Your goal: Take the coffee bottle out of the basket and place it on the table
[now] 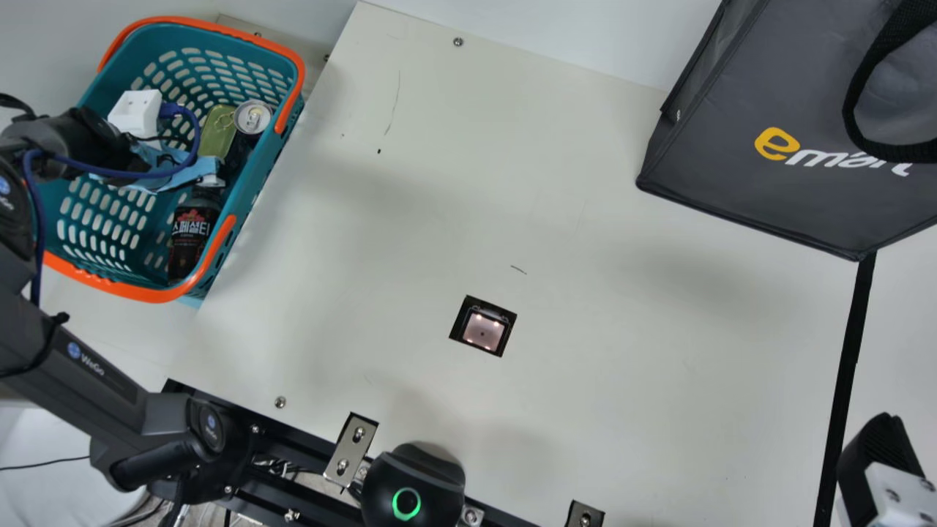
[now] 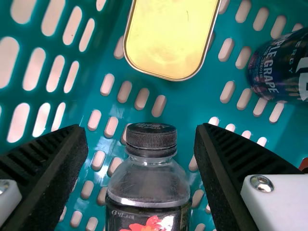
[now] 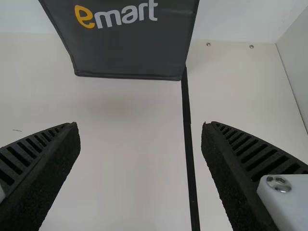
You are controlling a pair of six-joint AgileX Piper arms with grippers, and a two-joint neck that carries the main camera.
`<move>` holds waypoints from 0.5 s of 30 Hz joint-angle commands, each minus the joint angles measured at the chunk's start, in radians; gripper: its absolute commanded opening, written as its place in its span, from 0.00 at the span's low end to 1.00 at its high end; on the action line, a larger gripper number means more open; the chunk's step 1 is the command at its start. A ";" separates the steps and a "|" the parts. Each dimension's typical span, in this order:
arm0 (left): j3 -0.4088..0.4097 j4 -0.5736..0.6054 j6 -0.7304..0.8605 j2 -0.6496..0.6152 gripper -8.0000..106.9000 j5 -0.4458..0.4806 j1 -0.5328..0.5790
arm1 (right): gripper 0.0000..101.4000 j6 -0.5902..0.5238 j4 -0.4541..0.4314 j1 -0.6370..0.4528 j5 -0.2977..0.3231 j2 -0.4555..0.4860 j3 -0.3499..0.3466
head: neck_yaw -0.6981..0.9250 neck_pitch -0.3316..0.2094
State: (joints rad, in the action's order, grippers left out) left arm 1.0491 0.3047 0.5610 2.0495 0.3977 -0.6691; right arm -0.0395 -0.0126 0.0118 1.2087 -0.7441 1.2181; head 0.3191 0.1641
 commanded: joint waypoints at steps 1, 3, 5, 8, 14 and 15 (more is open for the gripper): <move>-0.003 0.005 0.004 0.002 0.85 -0.006 0.002 | 0.90 0.000 0.000 0.000 0.000 0.000 0.000 | 0.002 -0.026; -0.007 0.011 0.007 0.004 0.85 -0.011 0.004 | 0.90 0.000 0.000 0.000 0.000 0.000 0.000 | 0.002 -0.026; -0.013 0.016 0.014 0.007 0.85 -0.020 0.004 | 0.90 0.000 0.000 0.000 0.001 0.000 0.000 | 0.002 -0.026; -0.026 0.025 0.026 0.013 0.85 -0.037 0.001 | 0.90 0.000 0.000 0.000 0.000 0.000 0.000 | 0.002 -0.026; -0.050 0.043 0.048 0.026 0.85 -0.071 -0.004 | 0.90 0.000 0.000 0.000 0.000 0.000 0.000 | 0.002 -0.026; -0.054 0.047 0.051 0.028 0.85 -0.076 -0.004 | 0.90 0.000 0.000 0.000 0.000 0.000 0.000 | 0.002 -0.026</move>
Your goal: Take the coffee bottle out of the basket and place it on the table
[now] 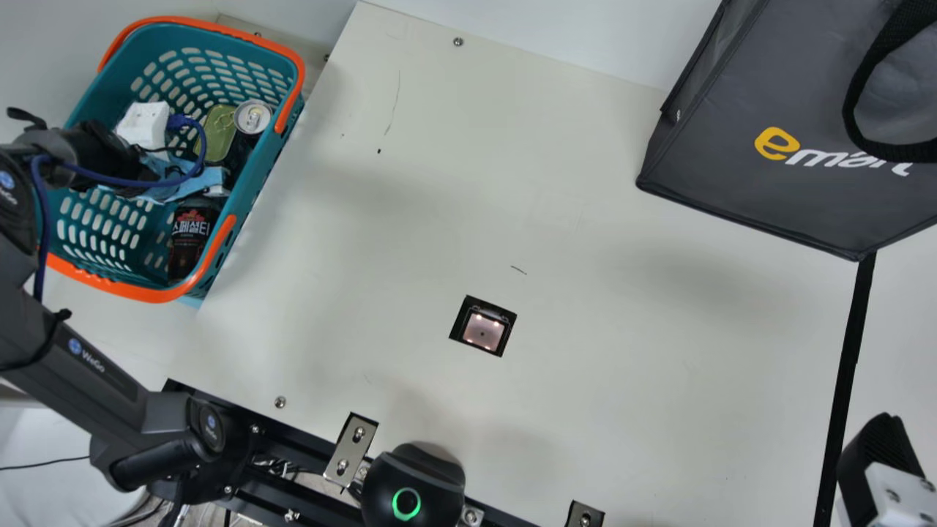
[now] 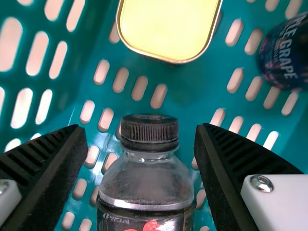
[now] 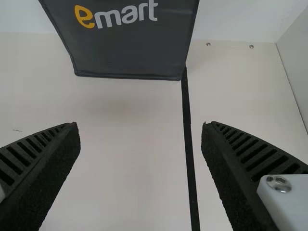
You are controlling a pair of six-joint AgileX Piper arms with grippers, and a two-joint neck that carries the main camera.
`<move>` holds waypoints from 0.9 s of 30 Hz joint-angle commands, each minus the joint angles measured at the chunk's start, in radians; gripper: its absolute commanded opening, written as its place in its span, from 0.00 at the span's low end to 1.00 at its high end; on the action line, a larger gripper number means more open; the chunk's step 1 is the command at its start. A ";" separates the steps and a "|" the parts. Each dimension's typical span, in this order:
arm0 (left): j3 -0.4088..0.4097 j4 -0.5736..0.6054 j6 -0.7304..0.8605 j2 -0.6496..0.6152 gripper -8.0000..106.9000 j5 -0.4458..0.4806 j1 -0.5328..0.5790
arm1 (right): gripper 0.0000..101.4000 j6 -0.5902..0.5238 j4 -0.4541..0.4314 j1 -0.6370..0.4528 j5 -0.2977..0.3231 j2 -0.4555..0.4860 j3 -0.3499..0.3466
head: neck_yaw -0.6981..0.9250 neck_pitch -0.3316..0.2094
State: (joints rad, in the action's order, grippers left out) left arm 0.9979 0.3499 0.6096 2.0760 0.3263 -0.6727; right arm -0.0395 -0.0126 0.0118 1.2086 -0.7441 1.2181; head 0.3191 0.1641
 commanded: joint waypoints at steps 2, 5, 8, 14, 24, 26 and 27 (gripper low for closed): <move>-0.010 0.010 0.011 0.006 0.85 -0.014 0.000 | 0.90 0.000 0.000 0.000 0.000 0.000 0.000 | 0.002 -0.026; -0.017 0.027 0.026 0.014 0.85 -0.029 0.002 | 0.90 0.000 0.000 0.000 0.000 0.000 0.000 | 0.002 -0.026; -0.022 0.043 0.039 0.021 0.85 -0.041 0.004 | 0.90 0.000 0.000 0.000 0.000 0.000 0.000 | 0.002 -0.026; -0.025 0.069 0.062 0.037 0.74 -0.057 0.008 | 0.90 0.000 0.000 0.000 0.000 0.000 0.000 | 0.002 -0.026; -0.028 0.137 0.110 0.030 0.16 -0.055 0.017 | 0.90 0.000 0.000 0.000 0.000 0.000 0.000 | 0.002 -0.026; -0.029 0.146 0.113 0.019 0.16 -0.049 0.019 | 0.90 0.000 0.000 0.000 0.000 0.000 0.000 | 0.002 -0.026; -0.029 0.151 0.114 0.012 0.16 -0.045 0.019 | 0.90 0.000 0.000 0.000 0.000 0.000 0.000 | 0.002 -0.026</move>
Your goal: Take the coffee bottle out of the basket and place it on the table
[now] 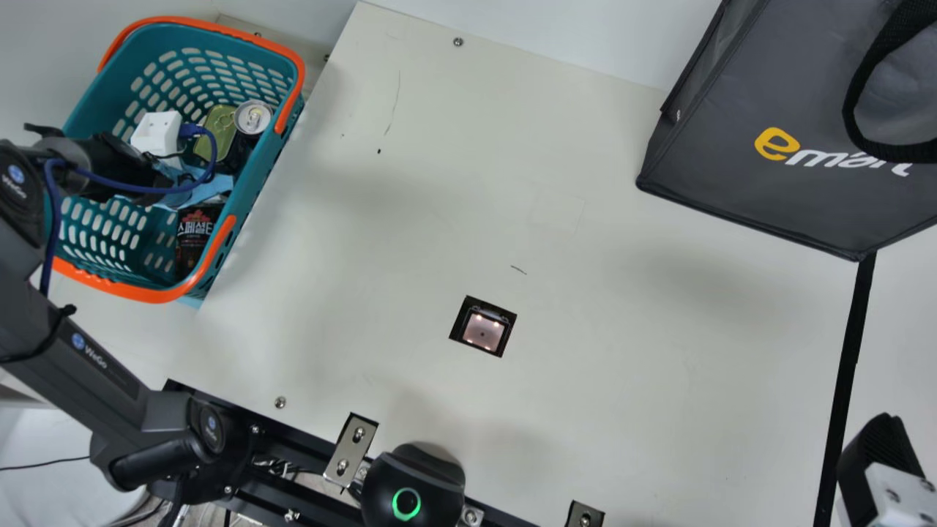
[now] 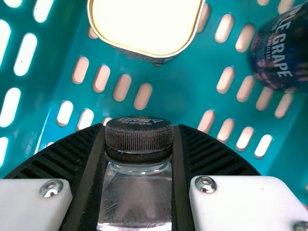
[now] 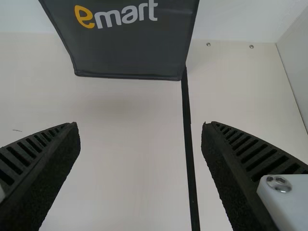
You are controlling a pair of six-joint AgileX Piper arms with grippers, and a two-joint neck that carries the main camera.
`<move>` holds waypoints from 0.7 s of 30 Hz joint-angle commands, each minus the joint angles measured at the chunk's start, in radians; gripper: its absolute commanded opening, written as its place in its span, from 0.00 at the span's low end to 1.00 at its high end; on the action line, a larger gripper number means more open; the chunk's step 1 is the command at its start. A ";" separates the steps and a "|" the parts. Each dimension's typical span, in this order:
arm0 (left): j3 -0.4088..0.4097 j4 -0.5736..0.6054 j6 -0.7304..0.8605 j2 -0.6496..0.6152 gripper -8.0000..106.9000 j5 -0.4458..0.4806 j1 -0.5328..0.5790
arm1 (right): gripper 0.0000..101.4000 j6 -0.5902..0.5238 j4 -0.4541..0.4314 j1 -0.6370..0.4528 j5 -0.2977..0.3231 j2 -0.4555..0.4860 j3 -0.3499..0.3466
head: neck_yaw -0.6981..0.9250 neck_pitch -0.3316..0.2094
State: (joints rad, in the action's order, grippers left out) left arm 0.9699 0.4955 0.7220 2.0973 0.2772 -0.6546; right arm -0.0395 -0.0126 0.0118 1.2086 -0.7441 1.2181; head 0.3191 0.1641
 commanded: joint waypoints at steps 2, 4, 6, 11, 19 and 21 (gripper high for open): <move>-0.001 0.007 -0.005 -0.027 0.16 0.013 0.000 | 0.90 0.000 0.000 0.000 0.000 0.000 0.000 | 0.002 -0.026; -0.003 0.009 -0.013 -0.047 0.16 0.021 -0.001 | 0.90 0.000 0.000 0.000 0.000 0.000 0.000 | 0.002 -0.026; -0.006 0.009 -0.021 -0.072 0.16 0.032 -0.003 | 0.90 0.000 0.000 0.000 0.000 0.000 0.000 | 0.002 -0.026; -0.022 -0.005 -0.048 -0.145 0.16 0.062 -0.006 | 0.90 0.000 0.000 0.000 0.000 0.000 0.000 | 0.002 -0.026; -0.054 -0.039 -0.086 -0.265 0.16 0.115 -0.011 | 0.90 0.000 0.000 0.000 0.000 0.000 0.000 | 0.002 -0.026; -0.062 -0.045 -0.091 -0.292 0.16 0.127 -0.012 | 0.90 0.000 0.000 0.000 0.000 0.000 0.000 | 0.002 -0.026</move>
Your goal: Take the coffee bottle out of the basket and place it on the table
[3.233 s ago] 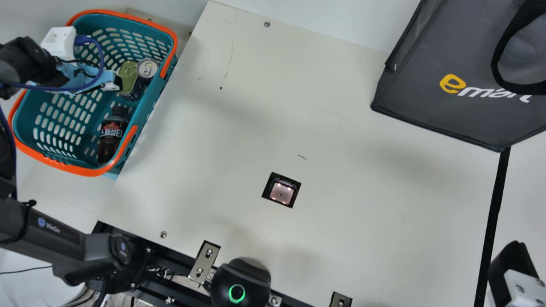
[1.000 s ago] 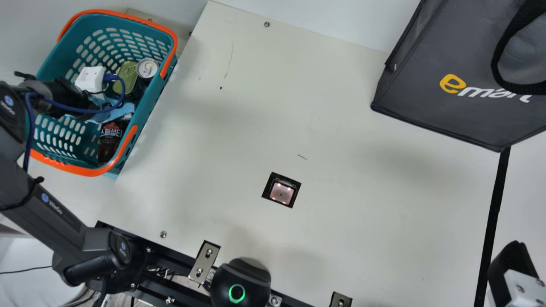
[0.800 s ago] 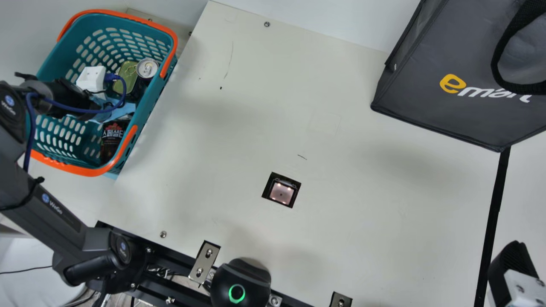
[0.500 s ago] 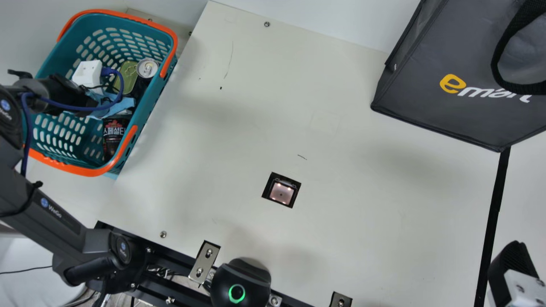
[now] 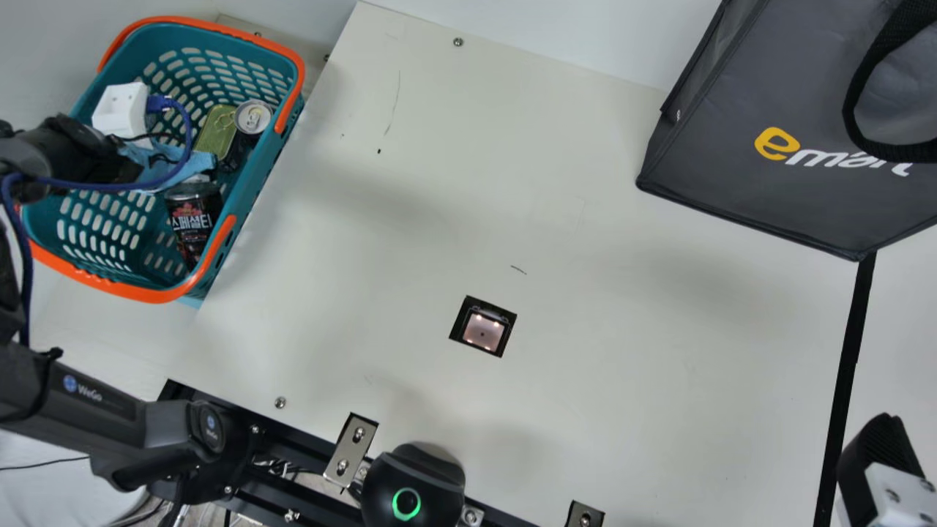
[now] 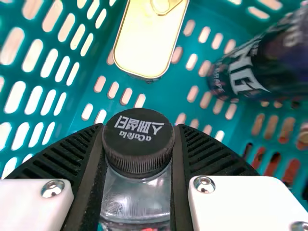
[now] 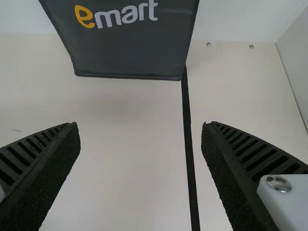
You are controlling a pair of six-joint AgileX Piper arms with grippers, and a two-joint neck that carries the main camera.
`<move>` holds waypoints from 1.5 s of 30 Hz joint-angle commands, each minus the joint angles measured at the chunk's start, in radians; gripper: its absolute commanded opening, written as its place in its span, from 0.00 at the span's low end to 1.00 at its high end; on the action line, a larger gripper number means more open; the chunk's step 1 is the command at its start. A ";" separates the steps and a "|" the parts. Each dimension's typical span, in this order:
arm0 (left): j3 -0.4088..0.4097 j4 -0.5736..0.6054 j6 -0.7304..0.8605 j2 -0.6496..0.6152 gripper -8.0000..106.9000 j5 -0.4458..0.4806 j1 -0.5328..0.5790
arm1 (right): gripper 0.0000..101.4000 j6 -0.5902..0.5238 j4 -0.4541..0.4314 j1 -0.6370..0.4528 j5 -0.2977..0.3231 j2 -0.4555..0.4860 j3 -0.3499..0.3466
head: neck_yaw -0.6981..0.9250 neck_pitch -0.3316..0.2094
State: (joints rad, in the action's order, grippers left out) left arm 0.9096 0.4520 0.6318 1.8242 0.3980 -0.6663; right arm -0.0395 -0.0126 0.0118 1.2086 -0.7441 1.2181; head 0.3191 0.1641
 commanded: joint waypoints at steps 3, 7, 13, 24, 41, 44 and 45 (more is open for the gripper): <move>-0.011 -0.011 -0.010 -0.059 0.16 0.027 -0.004 | 0.90 0.000 0.000 0.000 0.000 0.000 0.000 | 0.002 -0.026; -0.020 -0.024 -0.020 -0.110 0.16 0.059 -0.013 | 0.90 0.000 0.000 0.000 0.000 0.000 0.000 | 0.002 -0.026; -0.029 -0.041 -0.030 -0.183 0.16 0.107 -0.031 | 0.90 0.000 0.000 0.000 0.000 0.000 0.000 | 0.002 -0.026; 0.000 -0.043 -0.042 -0.315 0.16 0.213 -0.052 | 0.90 0.000 0.000 0.000 0.000 0.000 0.000 | 0.002 -0.026; 0.118 -0.027 -0.041 -0.457 0.16 0.365 -0.088 | 0.90 0.000 0.000 0.000 0.000 0.000 0.000 | 0.002 -0.026; 0.142 -0.022 -0.043 -0.478 0.16 0.388 -0.083 | 0.90 0.000 0.000 0.000 0.000 0.000 0.000 | 0.002 -0.026; 0.150 -0.022 -0.044 -0.484 0.16 0.395 -0.081 | 0.90 0.000 0.000 0.000 0.000 0.000 0.000 | 0.002 -0.026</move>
State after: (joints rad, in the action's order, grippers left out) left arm 1.0529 0.4291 0.5898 1.3455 0.7863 -0.7494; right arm -0.0395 -0.0126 0.0118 1.2087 -0.7441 1.2181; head 0.3191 0.1641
